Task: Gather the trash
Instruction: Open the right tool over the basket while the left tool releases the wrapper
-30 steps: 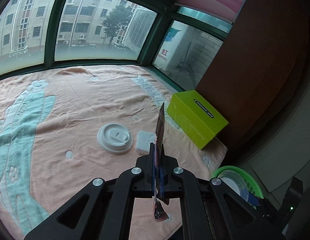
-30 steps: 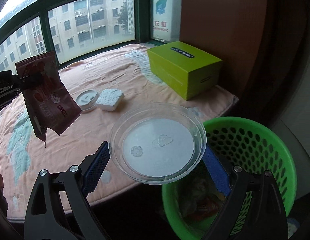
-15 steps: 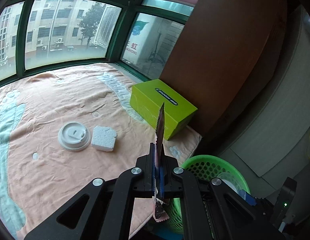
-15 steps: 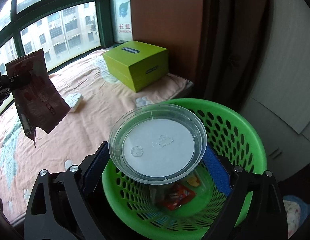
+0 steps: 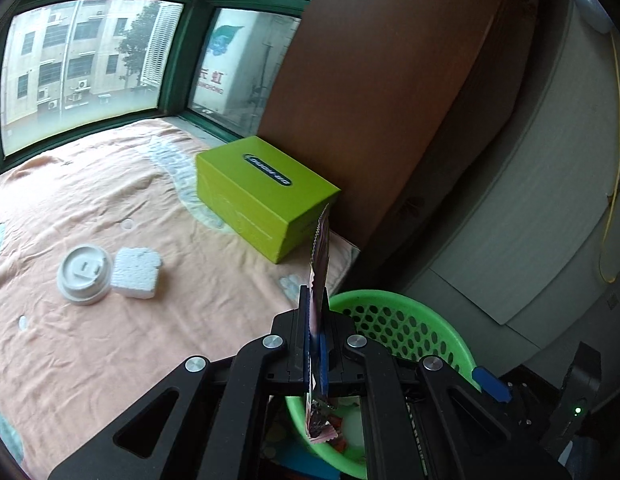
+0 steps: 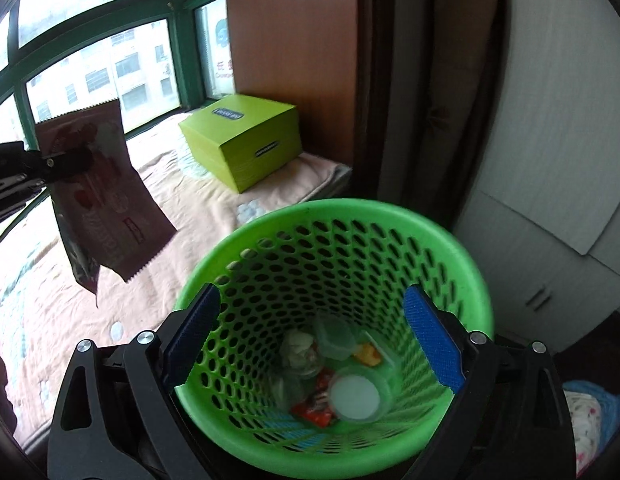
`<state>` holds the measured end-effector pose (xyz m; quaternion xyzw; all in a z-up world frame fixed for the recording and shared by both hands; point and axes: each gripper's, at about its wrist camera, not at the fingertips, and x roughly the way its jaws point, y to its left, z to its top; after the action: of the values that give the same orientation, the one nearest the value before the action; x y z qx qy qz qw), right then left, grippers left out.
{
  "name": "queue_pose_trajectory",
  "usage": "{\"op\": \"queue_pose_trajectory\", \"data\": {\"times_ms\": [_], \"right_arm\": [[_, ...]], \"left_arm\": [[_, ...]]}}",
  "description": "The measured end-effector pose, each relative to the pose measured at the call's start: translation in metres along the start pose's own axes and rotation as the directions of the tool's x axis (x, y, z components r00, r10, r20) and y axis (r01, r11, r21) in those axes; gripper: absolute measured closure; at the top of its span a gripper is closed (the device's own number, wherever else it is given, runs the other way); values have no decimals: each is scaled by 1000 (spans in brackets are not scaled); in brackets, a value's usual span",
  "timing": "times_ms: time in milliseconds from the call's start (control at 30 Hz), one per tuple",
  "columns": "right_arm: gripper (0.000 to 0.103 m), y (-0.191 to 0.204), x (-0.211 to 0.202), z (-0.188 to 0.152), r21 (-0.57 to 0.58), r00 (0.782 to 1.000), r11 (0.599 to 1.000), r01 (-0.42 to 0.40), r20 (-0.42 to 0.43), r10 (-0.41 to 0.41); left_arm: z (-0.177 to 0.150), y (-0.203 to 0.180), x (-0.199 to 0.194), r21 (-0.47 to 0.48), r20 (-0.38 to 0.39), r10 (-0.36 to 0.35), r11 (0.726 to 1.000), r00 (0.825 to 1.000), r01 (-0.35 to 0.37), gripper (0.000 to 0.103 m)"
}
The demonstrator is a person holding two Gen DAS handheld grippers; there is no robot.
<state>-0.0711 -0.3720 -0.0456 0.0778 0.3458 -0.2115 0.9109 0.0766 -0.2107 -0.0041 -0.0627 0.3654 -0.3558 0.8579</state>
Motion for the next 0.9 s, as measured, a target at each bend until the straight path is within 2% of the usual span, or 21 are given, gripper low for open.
{"op": "queue_pose_trajectory", "data": {"times_ms": [400,500,600,633,700,767,900], "right_arm": [[11,-42,-25,4,80,997,995,63,47,-67],[11,-47,-28,4,94,996,993,69,52,-74],[11,-49,-28,3,98,996,993,72,52,-78],[11,-49,-28,3,99,996,993,72,52,-77],[11,-49,-28,3,99,996,993,72,53,-77],[11,-49,-28,3,99,996,993,70,53,-75],[11,-46,-29,4,94,996,993,66,57,-71]], "left_arm": [[-15,-40,35,44,-112,-76,996,991,81,99],[-21,-51,43,56,-130,-87,994,988,95,97],[-25,-55,48,71,-147,-93,992,985,104,81],[-27,-57,48,70,-151,-99,991,984,111,72],[-29,-59,48,82,-149,-95,991,984,108,67],[-31,-61,48,86,-156,-94,990,983,108,52],[-32,-57,43,91,-149,-77,992,986,91,51]]}}
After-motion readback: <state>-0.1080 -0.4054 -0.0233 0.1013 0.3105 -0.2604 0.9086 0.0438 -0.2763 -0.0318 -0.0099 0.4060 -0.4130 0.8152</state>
